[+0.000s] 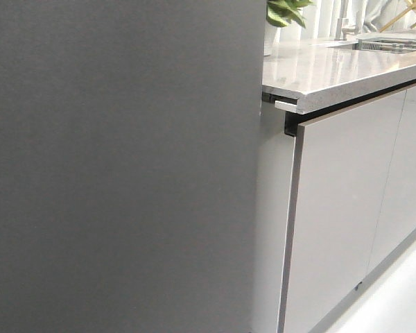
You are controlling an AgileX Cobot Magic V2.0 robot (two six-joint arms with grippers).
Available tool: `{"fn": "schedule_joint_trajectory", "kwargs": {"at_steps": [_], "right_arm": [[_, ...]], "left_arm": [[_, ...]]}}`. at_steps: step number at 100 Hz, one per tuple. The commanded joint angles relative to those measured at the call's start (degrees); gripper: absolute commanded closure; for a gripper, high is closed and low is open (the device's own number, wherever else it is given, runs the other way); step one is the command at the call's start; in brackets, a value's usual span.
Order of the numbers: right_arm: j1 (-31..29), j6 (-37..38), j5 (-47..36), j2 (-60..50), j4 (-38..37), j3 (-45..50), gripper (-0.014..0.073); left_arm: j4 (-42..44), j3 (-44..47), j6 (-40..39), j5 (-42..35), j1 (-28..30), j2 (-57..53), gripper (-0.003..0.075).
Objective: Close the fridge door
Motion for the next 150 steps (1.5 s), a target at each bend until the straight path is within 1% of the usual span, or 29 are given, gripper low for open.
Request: {"fn": "schedule_joint_trajectory", "kwargs": {"at_steps": [1, 34, 69, 85, 110, 123, 133, 150], "right_arm": [[0.05, -0.97, -8.13, 1.13, 0.49, -1.96, 0.0638], [0.05, -4.2, -15.2, 7.41, 0.39, -2.3, 0.0638], [0.05, -4.6, -13.18, 13.96, 0.26, -9.7, 0.0638], [0.05, -4.6, -12.83, 15.19, 0.26, -10.62, 0.0638], [-1.95, -4.2, -11.43, 13.38, 0.26, -10.43, 0.0636], [-5.19, -3.14, -9.02, 10.45, 0.26, -10.43, 0.0636], [-8.12, -0.2, -5.7, 7.72, -2.79, -10.43, 0.0636], [-12.92, 9.98, 1.6, 2.02, -16.27, -10.43, 0.0636]], "left_arm": [[-0.35, 2.01, -0.29, -4.16, -0.29, -1.17, 0.074], [-0.35, 2.01, -0.29, -4.16, -0.29, -1.17, 0.074], [-0.35, 2.01, -0.29, -4.16, -0.29, -1.17, 0.074], [-0.35, 2.01, -0.29, -4.16, -0.29, -1.17, 0.074], [-0.35, 2.01, -0.29, -4.16, -0.2, -1.17, 0.074], [-0.35, 2.01, -0.29, -4.16, -0.2, -1.17, 0.074], [-0.35, 2.01, -0.29, -4.16, -0.2, -1.17, 0.074], [-0.35, 2.01, -0.29, -4.16, -0.2, -1.17, 0.074]]}}
